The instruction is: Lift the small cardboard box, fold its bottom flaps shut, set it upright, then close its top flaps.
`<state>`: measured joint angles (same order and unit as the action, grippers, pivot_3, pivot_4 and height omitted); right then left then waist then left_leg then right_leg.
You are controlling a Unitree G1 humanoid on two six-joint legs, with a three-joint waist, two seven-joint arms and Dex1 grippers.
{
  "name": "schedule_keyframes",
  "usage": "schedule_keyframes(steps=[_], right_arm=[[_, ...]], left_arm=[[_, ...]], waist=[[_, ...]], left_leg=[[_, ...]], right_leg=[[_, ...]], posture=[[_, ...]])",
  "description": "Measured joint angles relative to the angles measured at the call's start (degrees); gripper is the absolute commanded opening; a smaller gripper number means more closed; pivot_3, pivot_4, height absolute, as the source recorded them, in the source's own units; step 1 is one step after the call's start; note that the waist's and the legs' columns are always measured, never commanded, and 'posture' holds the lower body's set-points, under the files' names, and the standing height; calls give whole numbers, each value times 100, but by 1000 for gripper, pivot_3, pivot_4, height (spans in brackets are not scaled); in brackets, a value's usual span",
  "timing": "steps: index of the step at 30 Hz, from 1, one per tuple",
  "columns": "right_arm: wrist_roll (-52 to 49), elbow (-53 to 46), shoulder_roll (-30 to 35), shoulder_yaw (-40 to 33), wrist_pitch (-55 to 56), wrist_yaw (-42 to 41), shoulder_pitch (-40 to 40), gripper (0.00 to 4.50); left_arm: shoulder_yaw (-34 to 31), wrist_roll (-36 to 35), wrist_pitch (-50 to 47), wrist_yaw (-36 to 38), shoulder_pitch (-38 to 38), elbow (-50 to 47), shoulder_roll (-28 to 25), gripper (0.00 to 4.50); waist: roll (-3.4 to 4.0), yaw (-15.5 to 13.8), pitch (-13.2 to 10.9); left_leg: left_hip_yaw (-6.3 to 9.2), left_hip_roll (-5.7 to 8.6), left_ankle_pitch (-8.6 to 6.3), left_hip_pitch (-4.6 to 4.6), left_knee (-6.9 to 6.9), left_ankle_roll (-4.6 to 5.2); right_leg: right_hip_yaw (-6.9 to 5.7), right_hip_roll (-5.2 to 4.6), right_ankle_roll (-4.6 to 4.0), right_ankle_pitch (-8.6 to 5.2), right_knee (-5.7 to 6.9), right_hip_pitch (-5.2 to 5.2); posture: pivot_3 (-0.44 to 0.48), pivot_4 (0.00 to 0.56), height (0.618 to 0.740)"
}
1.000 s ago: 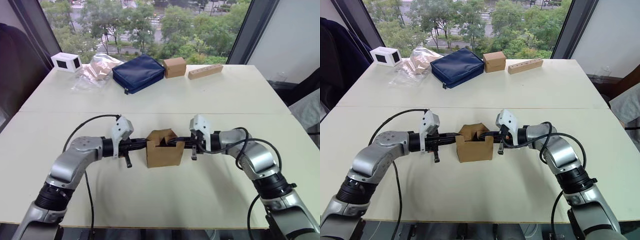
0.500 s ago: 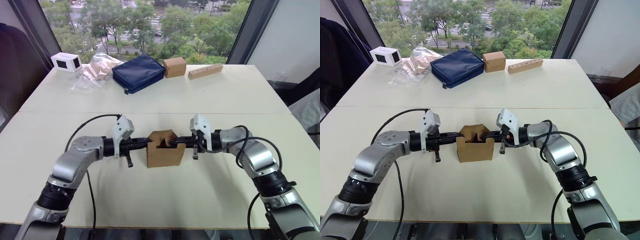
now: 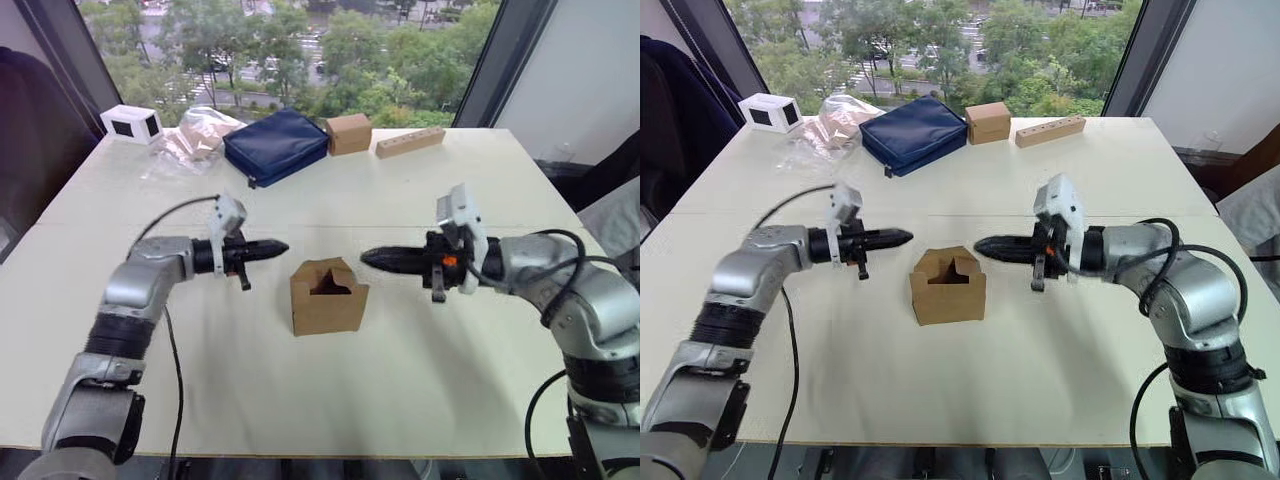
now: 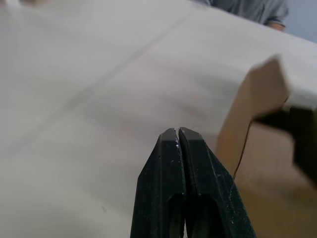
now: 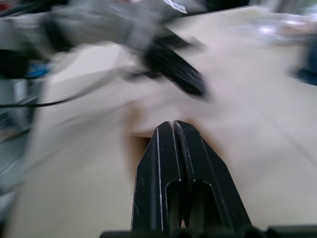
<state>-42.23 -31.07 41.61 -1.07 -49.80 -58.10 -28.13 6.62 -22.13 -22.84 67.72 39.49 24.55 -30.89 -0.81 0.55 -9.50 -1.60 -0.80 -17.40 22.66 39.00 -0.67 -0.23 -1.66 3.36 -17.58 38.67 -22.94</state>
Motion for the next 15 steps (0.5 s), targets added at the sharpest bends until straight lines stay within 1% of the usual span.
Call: schedule_keyframes(steps=[3,6,9,15], right_arm=[[-161,-510,32,165,-183,185,147,0],[139,-741,45,598,-49,429,199,0],[677,-699,-18,1089,304,632,212,0],[1541,-308,-4,1612,820,795,92,0]], left_arm=[[110,236,383,302,353,861,178,53],[115,406,632,541,718,1638,430,53],[117,504,865,729,894,2002,702,53],[106,674,1108,882,921,2288,899,53]], waist=[[-2,0,-1],[-3,3,0],[-3,5,1],[-3,14,2]], left_leg=[[0,1,-2,11,8,3],[0,1,-3,21,9,6],[0,2,-3,58,19,6],[0,2,0,62,21,3]], right_leg=[[0,-1,1,1,-13,-2],[-1,0,1,1,-15,-11],[-2,4,4,2,-5,-49],[-2,9,5,3,13,-61]], posture=[[0,150,740],[0,150,740],[0,150,740],[0,150,740]])
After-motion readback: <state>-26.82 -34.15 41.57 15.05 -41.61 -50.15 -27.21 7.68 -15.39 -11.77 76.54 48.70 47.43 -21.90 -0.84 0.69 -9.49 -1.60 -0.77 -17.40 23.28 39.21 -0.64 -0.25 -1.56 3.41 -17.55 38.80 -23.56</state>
